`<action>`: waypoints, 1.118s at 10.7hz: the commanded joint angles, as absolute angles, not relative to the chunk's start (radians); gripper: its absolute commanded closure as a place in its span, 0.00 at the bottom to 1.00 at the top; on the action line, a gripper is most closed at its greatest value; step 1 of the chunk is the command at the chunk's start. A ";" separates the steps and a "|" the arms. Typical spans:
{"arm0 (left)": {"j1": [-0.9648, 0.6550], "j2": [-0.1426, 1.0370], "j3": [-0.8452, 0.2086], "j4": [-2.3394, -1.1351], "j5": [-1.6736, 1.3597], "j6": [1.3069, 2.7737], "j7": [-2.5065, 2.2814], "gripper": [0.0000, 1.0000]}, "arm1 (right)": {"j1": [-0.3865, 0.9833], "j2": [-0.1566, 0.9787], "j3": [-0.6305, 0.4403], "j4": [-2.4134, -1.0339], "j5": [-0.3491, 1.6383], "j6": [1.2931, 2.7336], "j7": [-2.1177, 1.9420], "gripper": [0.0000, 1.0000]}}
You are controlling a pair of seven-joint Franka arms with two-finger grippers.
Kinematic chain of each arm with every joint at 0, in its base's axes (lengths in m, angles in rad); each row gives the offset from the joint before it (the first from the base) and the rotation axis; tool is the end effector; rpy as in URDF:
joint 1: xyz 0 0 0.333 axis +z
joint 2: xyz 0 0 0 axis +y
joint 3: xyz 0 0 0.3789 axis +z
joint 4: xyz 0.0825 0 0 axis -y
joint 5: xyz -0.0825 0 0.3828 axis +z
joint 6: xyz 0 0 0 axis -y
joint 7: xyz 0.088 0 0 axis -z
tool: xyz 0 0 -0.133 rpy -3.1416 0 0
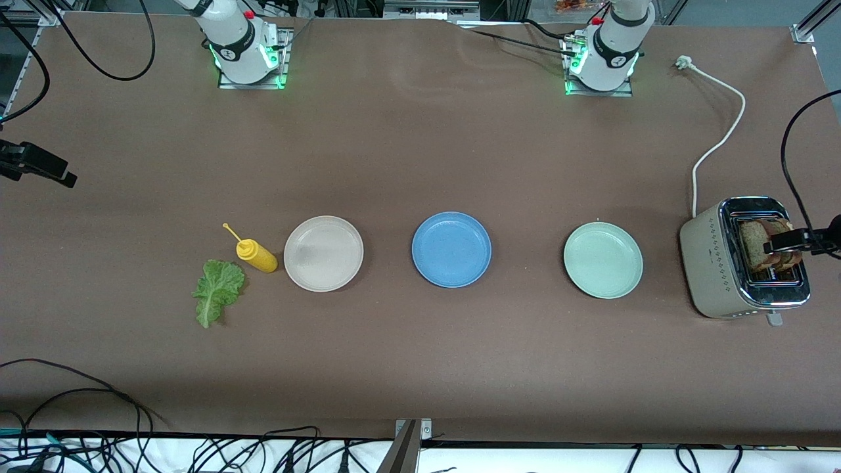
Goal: Make sandwich in blue plate with both arms
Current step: 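Move the left gripper down toward the bread slices in the toaster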
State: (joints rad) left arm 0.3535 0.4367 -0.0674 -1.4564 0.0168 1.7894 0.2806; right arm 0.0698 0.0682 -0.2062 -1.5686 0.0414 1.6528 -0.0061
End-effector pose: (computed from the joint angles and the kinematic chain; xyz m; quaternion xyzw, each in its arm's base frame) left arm 0.6667 0.2064 0.4576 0.9987 0.0029 -0.0475 0.0204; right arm 0.5811 -0.0700 0.6317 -0.9977 0.0663 -0.0097 0.0130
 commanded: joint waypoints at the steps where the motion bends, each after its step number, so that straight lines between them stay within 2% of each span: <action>1: 0.350 0.436 -0.074 -1.540 0.103 1.864 0.295 0.00 | 0.067 0.069 -0.204 -1.548 0.029 1.625 -0.017 0.00; 2: 0.351 0.434 -0.075 -1.552 0.101 1.862 0.295 0.05 | 0.067 0.069 -0.206 -1.548 0.029 1.626 -0.017 0.00; 3: 0.353 0.431 -0.075 -1.571 0.100 1.862 0.295 0.18 | 0.067 0.069 -0.206 -1.548 0.029 1.626 -0.017 0.00; 6: 0.354 0.426 -0.078 -1.581 0.087 1.841 0.287 0.19 | 0.067 0.069 -0.206 -1.548 0.029 1.626 -0.017 0.00; 7: 0.354 0.426 -0.078 -1.594 0.087 1.841 0.285 0.26 | 0.067 0.069 -0.204 -1.548 0.029 1.626 -0.017 0.00; 8: 0.354 0.425 -0.078 -1.594 0.089 1.838 0.284 0.56 | 0.067 0.069 -0.204 -1.548 0.029 1.626 -0.017 0.00; 9: 0.354 0.426 -0.078 -1.594 0.089 1.836 0.294 0.81 | 0.067 0.069 -0.204 -1.548 0.029 1.626 -0.018 0.00; 10: 0.347 0.429 -0.078 -1.594 0.100 1.826 0.287 0.99 | 0.067 0.069 -0.206 -1.548 0.029 1.626 -0.018 0.00; 12: 0.333 0.425 -0.080 -1.580 0.100 1.792 0.282 1.00 | 0.067 0.069 -0.204 -1.548 0.029 1.626 -0.017 0.00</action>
